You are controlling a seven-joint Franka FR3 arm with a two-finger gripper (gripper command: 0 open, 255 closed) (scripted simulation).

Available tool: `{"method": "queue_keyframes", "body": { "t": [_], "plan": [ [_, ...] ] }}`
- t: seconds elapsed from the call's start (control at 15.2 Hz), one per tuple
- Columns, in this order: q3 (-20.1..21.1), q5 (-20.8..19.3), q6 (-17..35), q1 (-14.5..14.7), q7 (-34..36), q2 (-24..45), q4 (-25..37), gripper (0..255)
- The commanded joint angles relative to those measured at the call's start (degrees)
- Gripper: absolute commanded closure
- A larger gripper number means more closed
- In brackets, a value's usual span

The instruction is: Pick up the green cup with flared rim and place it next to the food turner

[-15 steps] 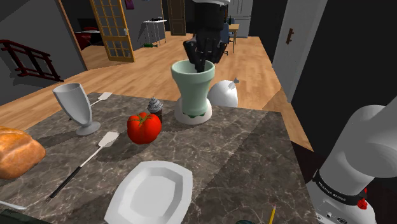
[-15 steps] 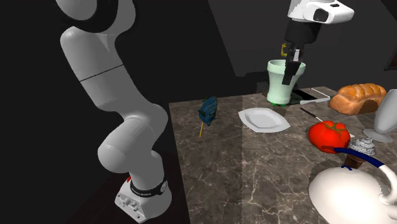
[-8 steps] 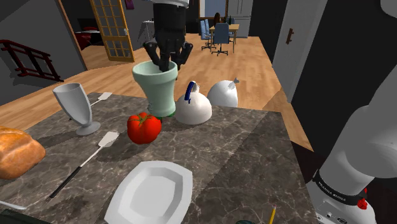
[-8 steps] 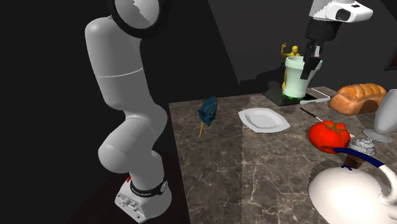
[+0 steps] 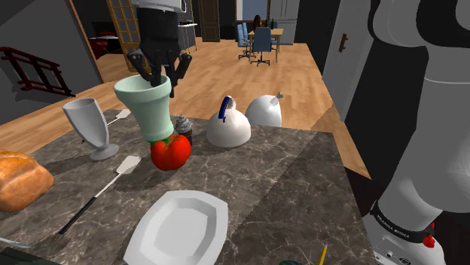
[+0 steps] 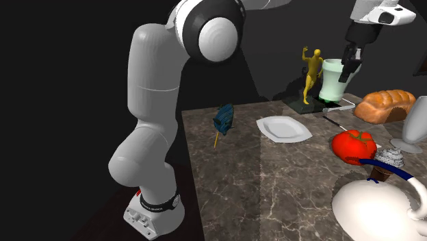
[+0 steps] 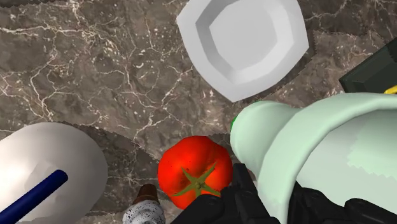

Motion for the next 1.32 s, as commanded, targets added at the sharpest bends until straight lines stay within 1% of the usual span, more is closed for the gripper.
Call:
{"method": "queue_keyframes", "body": {
  "t": [0.0, 0.59, 1.25],
  "plan": [
    [0.01, -0.04, 1.62, 0.04, 0.1, 0.02, -1.52, 255],
    [-0.18, 1.0, 9.3, -1.02, -1.02, -1.88, -10.99, 255],
    [-0.36, 1.31, 17.1, -1.48, -1.79, -2.27, -19.19, 255]
  ]
}}
